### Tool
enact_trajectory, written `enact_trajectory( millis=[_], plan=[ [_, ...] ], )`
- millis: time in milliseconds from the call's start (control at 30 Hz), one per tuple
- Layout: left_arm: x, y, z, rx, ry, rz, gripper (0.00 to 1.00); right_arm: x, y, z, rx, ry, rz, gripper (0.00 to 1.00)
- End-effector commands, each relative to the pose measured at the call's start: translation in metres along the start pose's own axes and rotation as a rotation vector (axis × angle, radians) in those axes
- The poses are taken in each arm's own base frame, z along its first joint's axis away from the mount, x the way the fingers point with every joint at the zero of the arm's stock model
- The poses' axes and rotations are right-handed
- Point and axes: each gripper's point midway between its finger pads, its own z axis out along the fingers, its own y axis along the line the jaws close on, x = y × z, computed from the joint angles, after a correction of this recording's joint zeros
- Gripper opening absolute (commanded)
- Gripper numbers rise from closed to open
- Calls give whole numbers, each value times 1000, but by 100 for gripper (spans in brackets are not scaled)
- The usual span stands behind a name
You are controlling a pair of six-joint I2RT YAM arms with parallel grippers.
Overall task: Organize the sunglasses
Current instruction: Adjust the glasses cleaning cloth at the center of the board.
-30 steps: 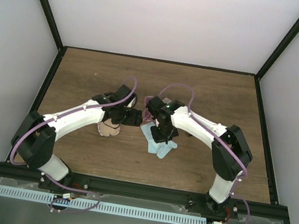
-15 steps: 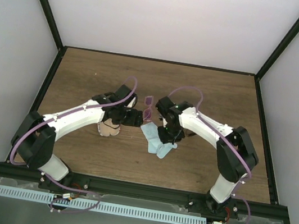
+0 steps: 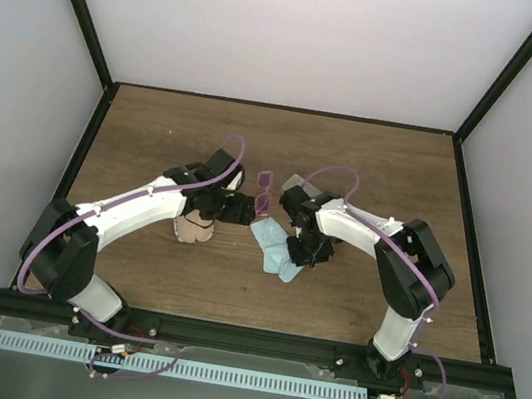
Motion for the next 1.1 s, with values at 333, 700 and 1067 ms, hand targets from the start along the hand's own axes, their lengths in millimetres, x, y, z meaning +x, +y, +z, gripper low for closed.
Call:
enact_trajectory(
  millis=[333, 700, 1067],
  plan=[
    [-6, -8, -5, 19, -14, 26, 85, -17, -9, -4, 29, -41, 21, 1],
    [-5, -11, 0, 41, -3, 39, 87, -22, -12, -49, 27, -102, 23, 2],
    [-8, -15, 1, 56, -5, 41, 88, -22, -16, -54, 33, -104, 10, 1]
  ],
)
